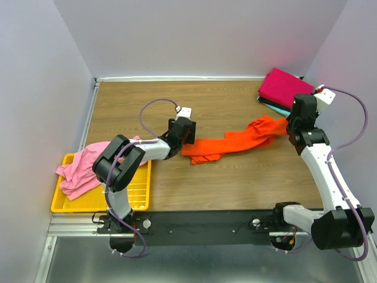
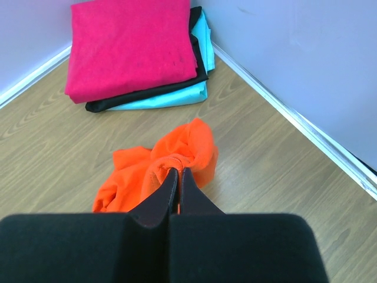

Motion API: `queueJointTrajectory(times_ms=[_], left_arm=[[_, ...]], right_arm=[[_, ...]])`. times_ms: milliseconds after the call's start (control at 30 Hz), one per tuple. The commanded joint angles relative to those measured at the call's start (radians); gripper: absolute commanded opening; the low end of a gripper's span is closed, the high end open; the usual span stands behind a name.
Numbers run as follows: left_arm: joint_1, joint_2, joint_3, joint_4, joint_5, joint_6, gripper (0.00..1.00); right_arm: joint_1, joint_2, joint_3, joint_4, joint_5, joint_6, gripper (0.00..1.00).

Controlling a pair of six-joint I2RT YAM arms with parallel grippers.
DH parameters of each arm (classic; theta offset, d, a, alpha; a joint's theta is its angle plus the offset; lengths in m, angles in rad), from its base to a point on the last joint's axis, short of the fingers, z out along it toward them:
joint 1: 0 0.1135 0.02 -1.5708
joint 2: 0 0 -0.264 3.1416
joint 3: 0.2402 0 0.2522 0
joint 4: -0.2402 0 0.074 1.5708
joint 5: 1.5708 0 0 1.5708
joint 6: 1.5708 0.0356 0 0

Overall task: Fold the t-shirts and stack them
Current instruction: Flatten the tshirt out

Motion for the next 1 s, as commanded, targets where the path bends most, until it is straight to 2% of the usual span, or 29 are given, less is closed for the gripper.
queueJointTrajectory(times_ms=[0, 100, 233, 467, 667, 700, 800, 833, 967], left_arm=[[-0.004, 0.012, 0.0, -0.026, 0.003, -0.016, 0.76], [-0.006, 0.023, -0.006, -0.022, 0.001, -0.022, 0.74], [-0.022, 0.046, 0.009, -0.032, 0.006, -0.016, 0.66], [-0.041, 0.056, 0.024, -0.059, -0.036, -0.027, 0.65], [-0.047, 0.099, 0.044, -0.064, -0.047, -0.02, 0.42], [-0.047, 0.103, 0.047, -0.064, -0.05, -0.019, 0.3], [-0.047, 0.109, 0.055, -0.064, -0.066, -0.016, 0.1], [-0.047, 0.106, 0.055, -0.064, -0.076, -0.017, 0.0], [-0.045, 0.06, 0.063, -0.075, -0.172, -0.011, 0.0]], right_arm=[[-0.009, -0.016, -0.018, -0.007, -0.019, 0.007, 0.01], [-0.009, -0.007, -0.019, -0.002, -0.024, 0.009, 0.0], [-0.009, -0.003, -0.021, 0.001, -0.025, 0.009, 0.01], [-0.009, -0.003, -0.028, 0.007, -0.027, 0.01, 0.01], [-0.009, -0.006, -0.03, 0.01, -0.03, 0.01, 0.0], [-0.009, -0.007, -0.032, 0.012, -0.031, 0.01, 0.01], [-0.009, -0.009, -0.033, 0.013, -0.031, 0.009, 0.01], [-0.009, -0.009, -0.033, 0.013, -0.033, 0.009, 0.01], [-0.009, -0.009, -0.027, 0.015, -0.045, 0.009, 0.0]])
